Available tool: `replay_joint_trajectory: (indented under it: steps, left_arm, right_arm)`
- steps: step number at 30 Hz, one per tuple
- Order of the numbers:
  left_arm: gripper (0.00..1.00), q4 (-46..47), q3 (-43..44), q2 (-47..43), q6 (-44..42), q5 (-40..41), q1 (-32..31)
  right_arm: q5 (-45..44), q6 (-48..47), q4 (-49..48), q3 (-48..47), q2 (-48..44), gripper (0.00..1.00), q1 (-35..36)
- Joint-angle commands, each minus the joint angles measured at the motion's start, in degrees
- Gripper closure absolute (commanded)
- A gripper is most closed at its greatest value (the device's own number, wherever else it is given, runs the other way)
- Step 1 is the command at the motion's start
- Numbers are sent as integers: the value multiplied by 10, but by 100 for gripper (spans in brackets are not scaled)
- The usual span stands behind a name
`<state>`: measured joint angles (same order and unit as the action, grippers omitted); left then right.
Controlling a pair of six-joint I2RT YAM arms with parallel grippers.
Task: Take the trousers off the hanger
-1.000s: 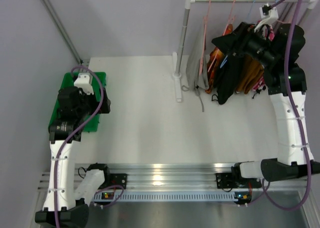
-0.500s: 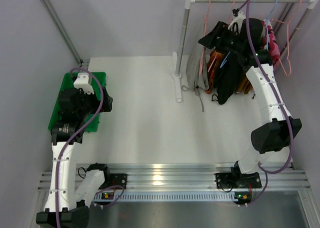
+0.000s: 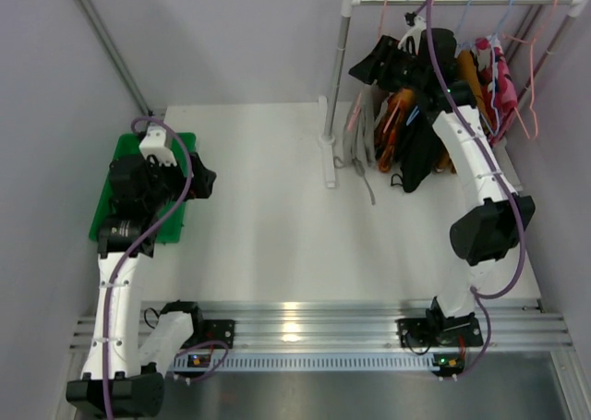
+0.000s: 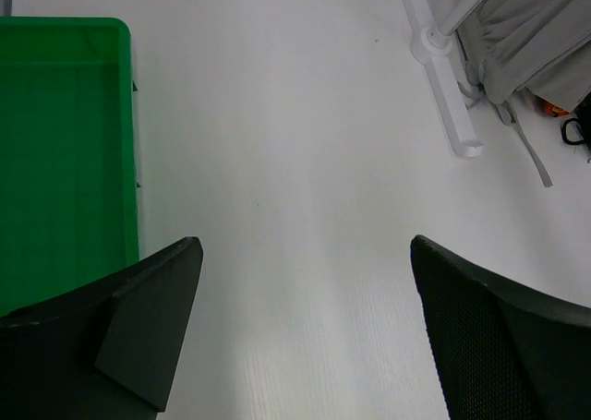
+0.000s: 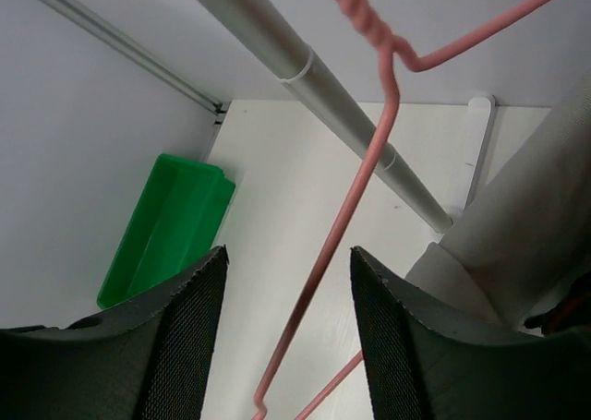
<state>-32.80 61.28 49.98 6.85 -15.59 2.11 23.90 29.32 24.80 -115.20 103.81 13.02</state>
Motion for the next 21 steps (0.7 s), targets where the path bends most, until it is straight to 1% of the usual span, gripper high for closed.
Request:
replay_joint_trajectory:
  steps: [1, 2, 5, 14, 19, 21]
  left_arm:
    - [1, 48, 5, -9, 14, -20, 2]
    - [1, 50, 4, -10, 14, -22, 2]
    - [1, 54, 0, -13, 14, -25, 2]
    - [1, 62, -20, -17, 26, -31, 3]
    - [1, 63, -23, -17, 28, -31, 2]
    - [1, 63, -23, -17, 27, -31, 2]
  right_arm:
    - [-21, 14, -31, -32, 20, 45, 5]
    - [-20, 22, -32, -34, 24, 45, 5]
    - [-11, 41, -42, -35, 32, 51, 5]
    - [24, 115, -91, -34, 53, 54, 5]
    - [34, 152, -118, -35, 64, 59, 5]
    - [41, 159, -124, -35, 67, 62, 6]
